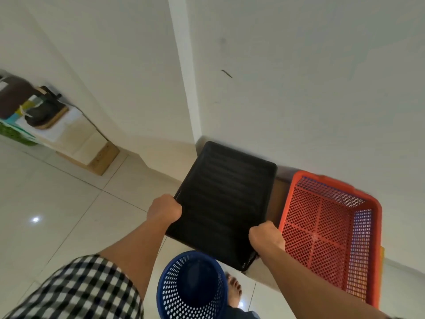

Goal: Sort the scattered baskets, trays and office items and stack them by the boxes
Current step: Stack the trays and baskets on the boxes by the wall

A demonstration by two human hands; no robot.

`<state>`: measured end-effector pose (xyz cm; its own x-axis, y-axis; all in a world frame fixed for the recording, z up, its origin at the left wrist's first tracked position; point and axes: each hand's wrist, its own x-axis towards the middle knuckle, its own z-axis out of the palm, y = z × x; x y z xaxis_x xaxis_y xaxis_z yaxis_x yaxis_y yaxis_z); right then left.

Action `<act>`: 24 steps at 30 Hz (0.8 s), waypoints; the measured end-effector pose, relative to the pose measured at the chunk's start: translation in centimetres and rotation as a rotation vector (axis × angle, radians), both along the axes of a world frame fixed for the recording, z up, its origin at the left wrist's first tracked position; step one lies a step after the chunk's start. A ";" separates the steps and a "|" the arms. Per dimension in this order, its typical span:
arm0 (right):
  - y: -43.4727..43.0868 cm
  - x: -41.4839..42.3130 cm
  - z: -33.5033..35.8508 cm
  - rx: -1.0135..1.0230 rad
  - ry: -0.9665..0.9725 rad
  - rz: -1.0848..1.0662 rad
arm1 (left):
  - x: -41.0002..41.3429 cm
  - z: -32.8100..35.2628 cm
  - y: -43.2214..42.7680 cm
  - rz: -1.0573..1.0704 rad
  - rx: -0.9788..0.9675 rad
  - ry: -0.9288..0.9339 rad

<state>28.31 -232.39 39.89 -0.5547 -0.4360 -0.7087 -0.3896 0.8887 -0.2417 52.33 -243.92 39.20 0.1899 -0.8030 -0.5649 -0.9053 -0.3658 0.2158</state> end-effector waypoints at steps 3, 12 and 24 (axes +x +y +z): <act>0.0 -0.6 -0.4 0.110 -0.059 0.144 | 0.1 -1.2 -0.1 0.021 0.029 -0.056; -0.1 -0.9 -1.1 0.086 0.065 0.338 | -0.8 -1.7 0.5 0.132 0.064 0.182; 2.0 0.5 -0.2 -0.059 0.004 0.172 | -2.3 -0.2 6.5 0.932 0.341 0.740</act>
<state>28.85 -230.34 39.71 -0.4711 -0.5653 -0.6771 -0.5357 0.7932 -0.2896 50.06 -237.40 38.98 0.1561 -0.3241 -0.9331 0.0296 -0.9427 0.3323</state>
